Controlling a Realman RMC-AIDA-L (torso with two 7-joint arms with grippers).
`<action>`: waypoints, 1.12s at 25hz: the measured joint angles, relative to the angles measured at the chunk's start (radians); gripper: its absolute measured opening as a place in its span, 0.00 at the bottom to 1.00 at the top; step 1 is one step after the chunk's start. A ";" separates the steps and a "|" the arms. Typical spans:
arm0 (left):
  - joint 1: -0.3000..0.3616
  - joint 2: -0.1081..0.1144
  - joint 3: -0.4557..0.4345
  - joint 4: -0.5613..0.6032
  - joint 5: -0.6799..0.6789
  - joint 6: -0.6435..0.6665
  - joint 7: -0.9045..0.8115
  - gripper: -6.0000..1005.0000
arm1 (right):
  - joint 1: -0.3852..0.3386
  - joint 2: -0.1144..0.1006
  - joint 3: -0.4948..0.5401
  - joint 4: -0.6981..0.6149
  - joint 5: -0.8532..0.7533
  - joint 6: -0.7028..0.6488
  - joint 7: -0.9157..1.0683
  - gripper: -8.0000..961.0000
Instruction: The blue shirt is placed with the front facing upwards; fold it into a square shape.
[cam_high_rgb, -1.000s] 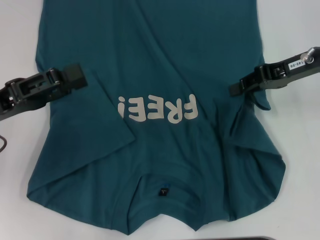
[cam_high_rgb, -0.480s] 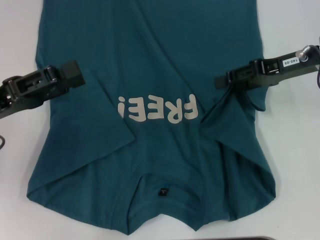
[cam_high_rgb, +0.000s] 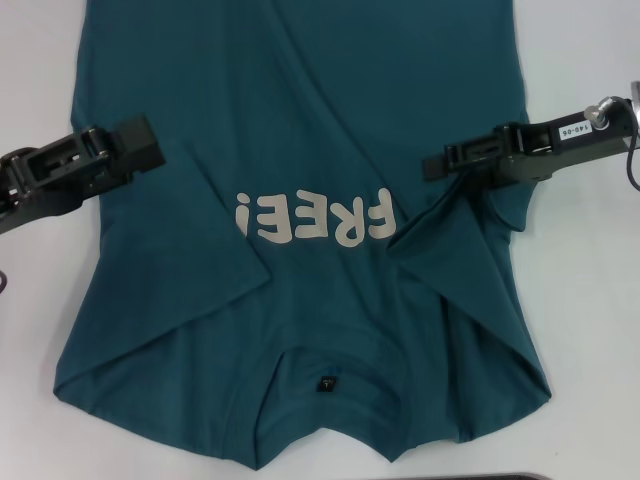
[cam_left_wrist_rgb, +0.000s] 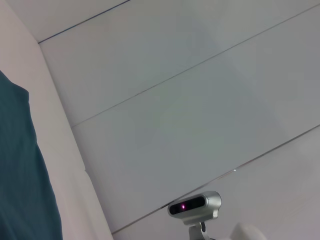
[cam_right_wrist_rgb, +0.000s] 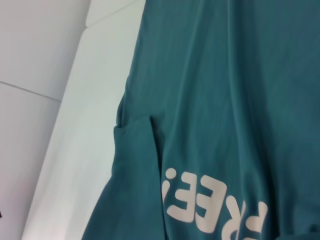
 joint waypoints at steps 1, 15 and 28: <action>0.000 0.000 0.000 0.000 0.000 -0.001 0.000 0.76 | 0.000 -0.005 -0.011 0.000 -0.001 -0.002 0.005 0.82; 0.003 0.000 0.000 0.000 0.000 -0.006 -0.002 0.77 | -0.003 -0.053 -0.051 -0.023 0.000 -0.078 0.034 0.81; 0.004 0.000 -0.001 0.002 0.000 -0.017 -0.004 0.76 | -0.056 -0.092 -0.050 -0.027 -0.104 -0.155 0.049 0.80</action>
